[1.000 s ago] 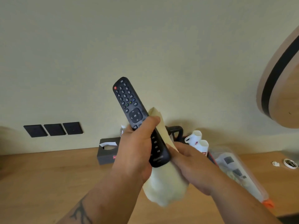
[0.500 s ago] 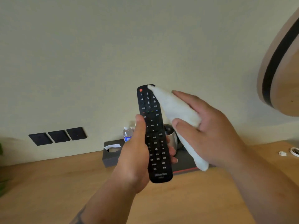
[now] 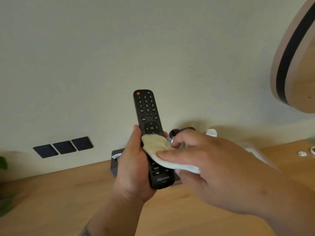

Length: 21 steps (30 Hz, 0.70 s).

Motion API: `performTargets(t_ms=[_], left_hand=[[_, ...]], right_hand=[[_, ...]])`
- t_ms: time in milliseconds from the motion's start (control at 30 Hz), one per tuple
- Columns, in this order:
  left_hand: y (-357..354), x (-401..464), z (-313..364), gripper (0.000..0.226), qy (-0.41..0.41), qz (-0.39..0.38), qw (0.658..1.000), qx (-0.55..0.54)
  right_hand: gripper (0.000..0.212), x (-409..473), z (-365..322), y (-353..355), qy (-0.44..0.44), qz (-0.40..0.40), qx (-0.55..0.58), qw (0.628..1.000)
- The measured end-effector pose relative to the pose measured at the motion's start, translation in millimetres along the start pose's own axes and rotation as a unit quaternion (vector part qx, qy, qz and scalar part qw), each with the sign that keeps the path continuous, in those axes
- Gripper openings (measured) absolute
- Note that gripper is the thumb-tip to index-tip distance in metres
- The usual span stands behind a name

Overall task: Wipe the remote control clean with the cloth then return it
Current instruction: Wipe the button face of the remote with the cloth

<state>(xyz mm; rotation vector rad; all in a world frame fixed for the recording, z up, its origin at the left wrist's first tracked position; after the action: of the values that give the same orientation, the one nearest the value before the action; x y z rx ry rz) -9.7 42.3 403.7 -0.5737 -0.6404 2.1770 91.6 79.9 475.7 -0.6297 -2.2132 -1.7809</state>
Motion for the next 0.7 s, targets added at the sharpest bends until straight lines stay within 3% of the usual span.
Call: performTargets(t_ms=[67, 167, 300, 400, 567, 700], left_hand=[[4.5, 7.1, 3.2, 0.062, -0.023, 0.009, 1.0, -0.004], [-1.7, 12.7, 1.5, 0.057, -0.033, -0.013, 0.999, 0.01], [-23.2, 9.7, 3.0, 0.05, -0.024, -0.071, 0.997, 0.034], [-19.1, 12.6, 8.1, 0.043, -0.033, -0.069, 0.997, 0.028], [-9.4, 14.5, 4.0, 0.062, 0.023, -0.058, 0.998, -0.024], [-6.1, 15.3, 3.0, 0.065, 0.019, -0.069, 0.997, -0.02]], right_hand=[[0.042, 8.7, 8.6, 18.0, -0.012, 0.038, 0.025, 0.999], [0.046, 29.1, 12.8, 36.9, -0.028, 0.111, -0.044, 0.992], [0.047, 36.2, -2.3, 21.5, -0.016, 0.081, -0.089, 0.993], [0.04, 28.5, -12.6, 14.2, 0.013, 0.06, -0.11, 0.992], [0.034, 11.4, -24.7, -3.9, 0.063, 0.015, -0.112, 0.992], [0.03, 6.0, -14.1, -5.9, 0.061, -0.046, -0.04, 0.996]])
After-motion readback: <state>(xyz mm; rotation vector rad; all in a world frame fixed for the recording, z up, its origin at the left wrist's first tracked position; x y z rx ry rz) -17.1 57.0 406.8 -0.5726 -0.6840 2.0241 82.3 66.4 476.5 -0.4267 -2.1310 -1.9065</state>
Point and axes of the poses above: each hand's wrist, its own x-axis towards the middle knuckle, its own y-axis out of the back of the hand, z = x × y, the point moved 9 cm from there along x, towards the middle knuckle, and after that the axes turned 6 degrees about z, right-handed, at the moved point
